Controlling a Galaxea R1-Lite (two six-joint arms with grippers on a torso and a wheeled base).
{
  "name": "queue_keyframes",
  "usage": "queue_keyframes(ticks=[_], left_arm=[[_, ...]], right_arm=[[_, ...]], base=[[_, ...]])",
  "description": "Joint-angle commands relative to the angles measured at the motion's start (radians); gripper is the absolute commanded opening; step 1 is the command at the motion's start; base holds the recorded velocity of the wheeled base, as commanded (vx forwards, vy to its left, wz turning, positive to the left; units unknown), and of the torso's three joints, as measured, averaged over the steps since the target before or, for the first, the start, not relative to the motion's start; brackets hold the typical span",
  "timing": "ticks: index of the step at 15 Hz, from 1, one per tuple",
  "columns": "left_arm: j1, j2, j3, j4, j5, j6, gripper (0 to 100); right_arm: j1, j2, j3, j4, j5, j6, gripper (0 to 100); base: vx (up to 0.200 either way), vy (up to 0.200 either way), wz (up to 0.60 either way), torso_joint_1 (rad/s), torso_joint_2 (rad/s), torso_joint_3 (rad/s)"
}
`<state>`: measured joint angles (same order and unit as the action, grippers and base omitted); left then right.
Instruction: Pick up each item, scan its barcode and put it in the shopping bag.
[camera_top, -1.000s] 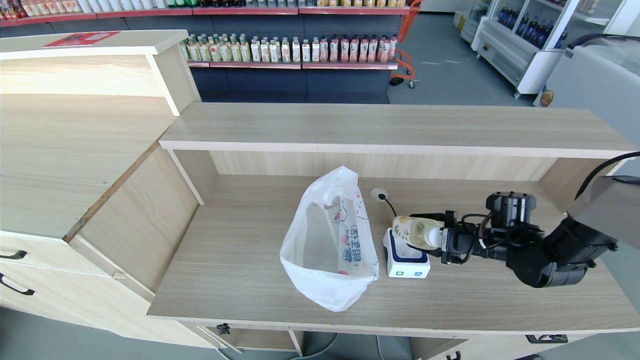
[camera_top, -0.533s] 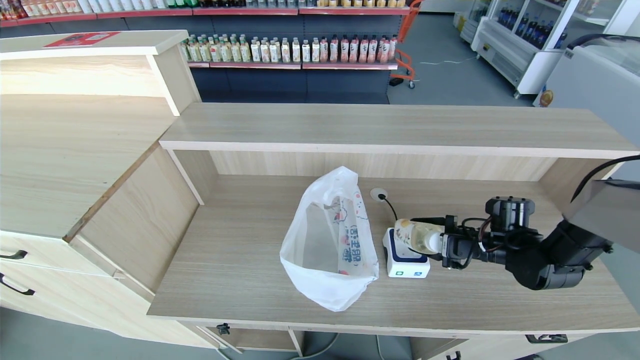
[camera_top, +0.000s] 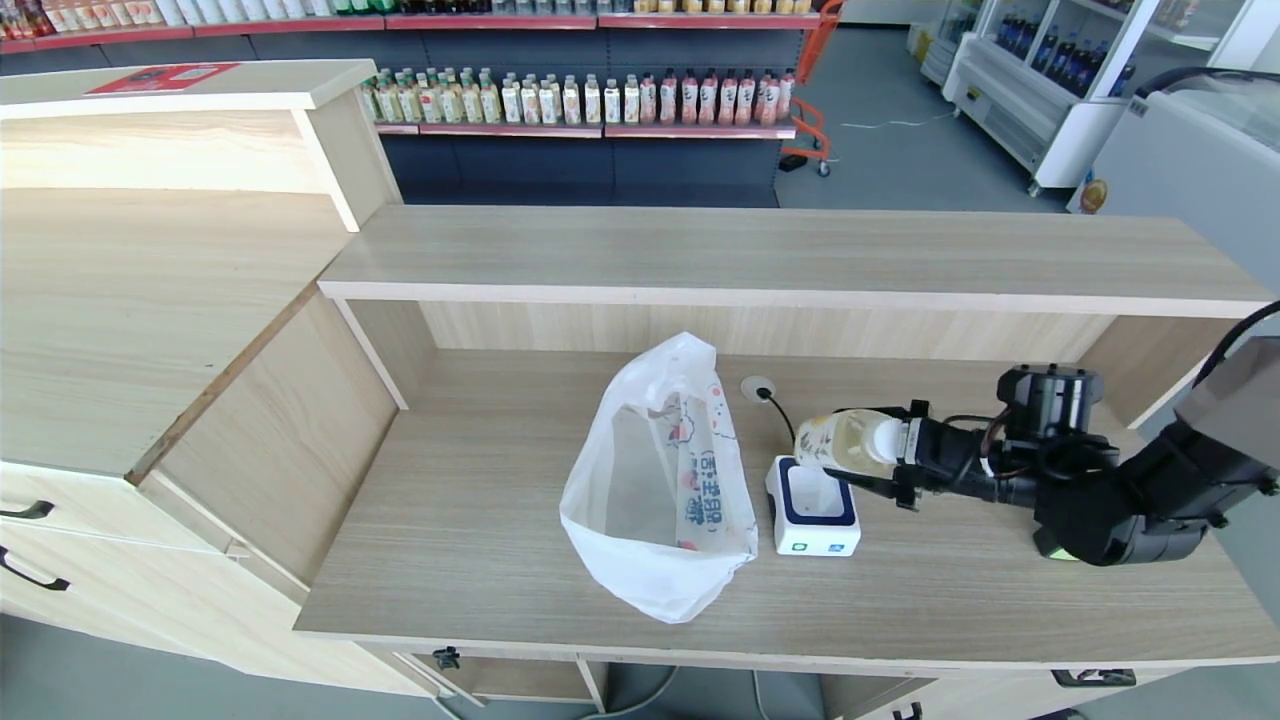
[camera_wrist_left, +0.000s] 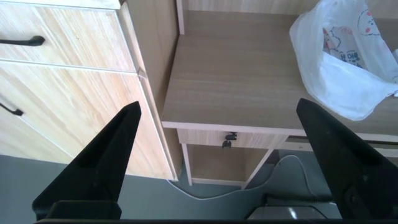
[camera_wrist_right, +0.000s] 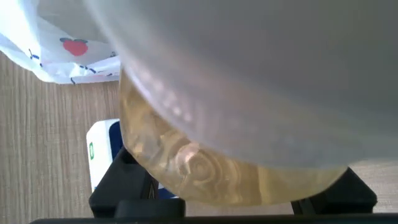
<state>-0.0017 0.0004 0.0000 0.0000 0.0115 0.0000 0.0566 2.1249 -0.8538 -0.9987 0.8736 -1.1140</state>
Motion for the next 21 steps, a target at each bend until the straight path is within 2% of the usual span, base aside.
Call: queue_keyframes(ticks=[1,3,5,9,11,18,21], left_arm=[[0.000,0.000,0.000,0.000,0.001,0.000,100],[0.000,0.000,0.000,0.000,0.001,0.000,100],[0.000,0.000,0.000,0.000,0.001,0.000,100],[0.000,0.000,0.000,0.000,0.001,0.000,100],[0.000,0.000,0.000,0.000,0.001,0.000,100],[0.000,0.000,0.000,0.000,0.001,0.002,100],[0.000,0.000,0.000,0.000,0.001,0.000,100]], right_arm=[[-0.001,-0.223,0.038,0.002,-0.001,0.260,0],[0.008,-0.342,0.122,0.005,-0.041,0.537,0],[0.051,-0.425,0.251,0.002,-0.179,0.800,0],[0.114,-0.450,0.326,-0.001,-0.389,1.136,0],[0.127,-0.445,0.326,0.000,-0.421,1.194,0],[0.147,-0.454,0.381,-0.001,-0.433,1.194,0],[0.149,-0.464,0.386,0.002,-0.435,1.195,0]], base=[[0.000,0.000,0.00,0.000,0.00,0.000],[0.000,0.000,0.00,0.000,0.00,0.000],[0.000,0.000,0.00,0.000,0.00,0.000],[0.000,0.000,0.00,0.000,0.00,0.000],[0.000,0.000,0.00,0.000,0.00,0.000],[0.000,0.000,0.00,0.000,0.00,0.000],[0.000,0.200,0.00,-0.004,0.00,0.002]])
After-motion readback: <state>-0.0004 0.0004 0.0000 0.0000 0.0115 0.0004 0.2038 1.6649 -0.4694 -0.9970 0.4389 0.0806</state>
